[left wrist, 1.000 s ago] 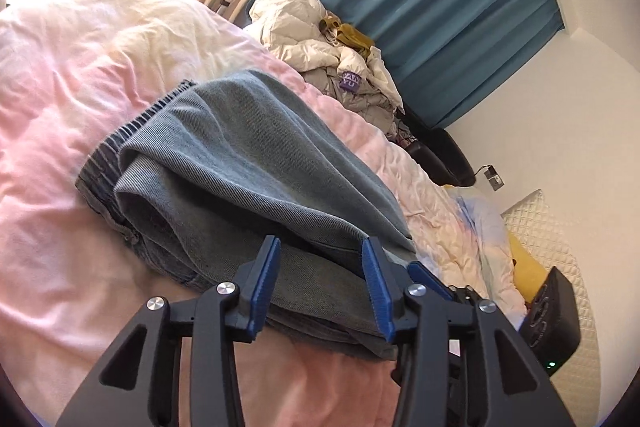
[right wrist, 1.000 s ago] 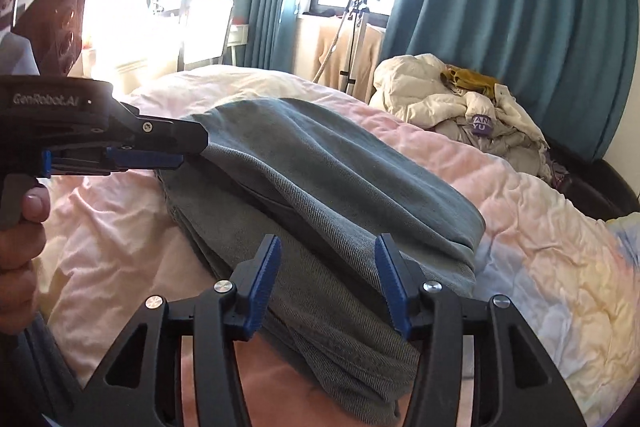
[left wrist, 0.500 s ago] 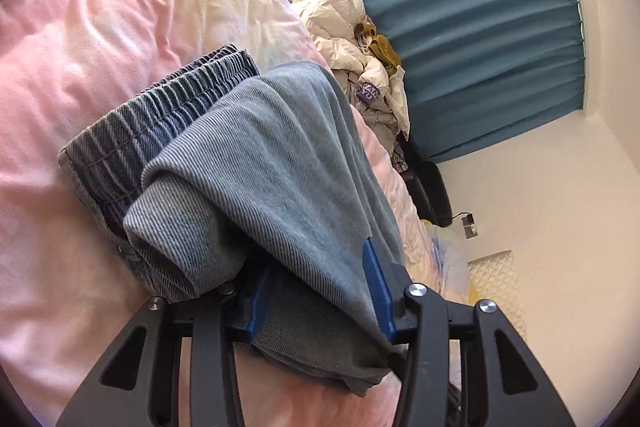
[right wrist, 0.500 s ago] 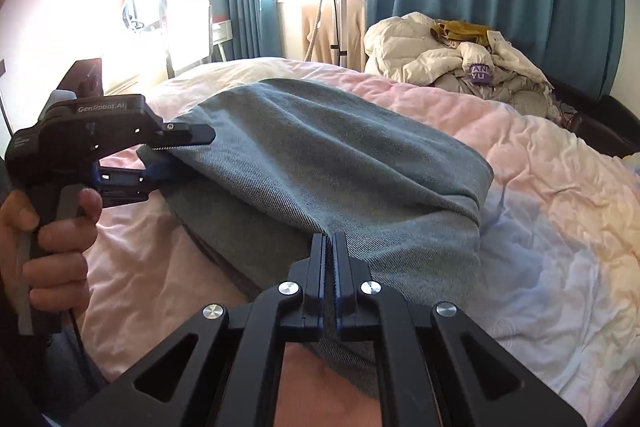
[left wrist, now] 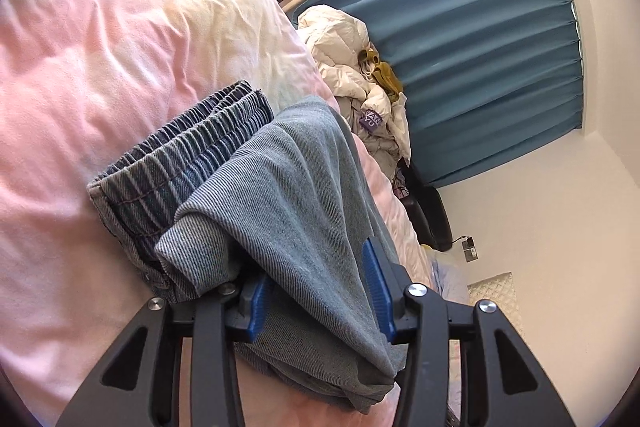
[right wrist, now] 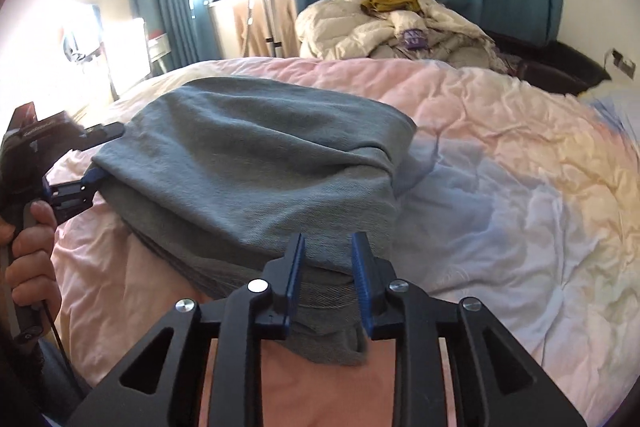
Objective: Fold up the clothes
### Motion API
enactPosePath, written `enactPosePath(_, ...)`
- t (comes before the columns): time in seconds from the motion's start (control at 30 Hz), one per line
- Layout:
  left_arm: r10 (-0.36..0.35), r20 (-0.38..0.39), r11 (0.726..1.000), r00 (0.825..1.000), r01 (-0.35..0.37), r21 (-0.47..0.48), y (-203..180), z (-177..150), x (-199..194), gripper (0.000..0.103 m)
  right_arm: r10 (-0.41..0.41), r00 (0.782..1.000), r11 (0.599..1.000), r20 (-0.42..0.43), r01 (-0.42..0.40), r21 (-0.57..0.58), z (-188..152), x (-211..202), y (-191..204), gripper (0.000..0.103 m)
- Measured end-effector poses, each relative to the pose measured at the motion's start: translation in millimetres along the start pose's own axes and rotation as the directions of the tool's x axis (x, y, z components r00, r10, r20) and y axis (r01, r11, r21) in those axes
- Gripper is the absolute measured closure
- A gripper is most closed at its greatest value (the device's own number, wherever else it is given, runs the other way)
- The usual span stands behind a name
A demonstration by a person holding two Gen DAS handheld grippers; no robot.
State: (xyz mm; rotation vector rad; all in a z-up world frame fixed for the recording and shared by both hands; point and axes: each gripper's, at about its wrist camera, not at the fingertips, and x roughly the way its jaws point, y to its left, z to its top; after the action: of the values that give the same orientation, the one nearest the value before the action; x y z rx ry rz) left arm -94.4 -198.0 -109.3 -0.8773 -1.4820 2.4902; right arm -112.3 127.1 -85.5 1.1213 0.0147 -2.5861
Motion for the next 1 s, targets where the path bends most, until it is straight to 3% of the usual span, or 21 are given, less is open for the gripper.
enactPosePath(0.2, 0.005, 0.012, 1.000, 1.000, -0.005, -0.015, 4.0, 1.0, -0.5, 0.059, 0.024, 0.998, 0.989, -0.059, -0.015, 0.147, -10.8, 0.3, -29.5, 0.052)
enactPosePath(0.47, 0.046, 0.025, 0.998, 0.999, -0.047, 0.033, -1.7, 3.9, 5.9, 0.059, 0.017, 0.998, 0.983, -0.053, -0.007, 0.181, -15.6, 4.0, -32.8, 0.053)
enactPosePath(0.53, 0.047, 0.027, 0.999, 0.998, -0.048, 0.026, -0.6, 5.4, 7.2, 0.062, 0.037, 0.999, 0.979, -0.010, -0.034, 0.199, -10.2, 5.8, -34.4, 0.062)
enactPosePath(0.63, 0.087, 0.064, 0.995, 0.994, -0.091, 0.052, -1.4, 8.0, 6.4, 0.084, 0.040, 0.998, 0.984, 0.056, -0.049, 0.171, -0.6, 6.1, -27.8, 0.092)
enactPosePath(0.67, 0.096, 0.078, 0.994, 0.992, -0.100, 0.049, -0.2, 9.7, 5.0, 0.096, 0.021, 0.998, 0.990, 0.065, -0.029, 0.136, 0.9, 3.7, -20.8, 0.094)
enactPosePath(0.8, 0.080, 0.101, 0.996, 0.992, -0.083, 0.021, 4.6, 16.1, 0.1, 0.099, -0.003, 0.997, 0.998, 0.075, -0.001, 0.056, -1.3, -16.0, -5.9, 0.101)
enactPosePath(1.0, 0.008, 0.195, 0.991, 0.981, -0.033, 0.128, -25.2, 18.5, -28.4, 0.100, -0.008, 1.000, 1.000, 0.003, 0.008, 0.030, -13.2, -14.1, 2.9, 0.101)
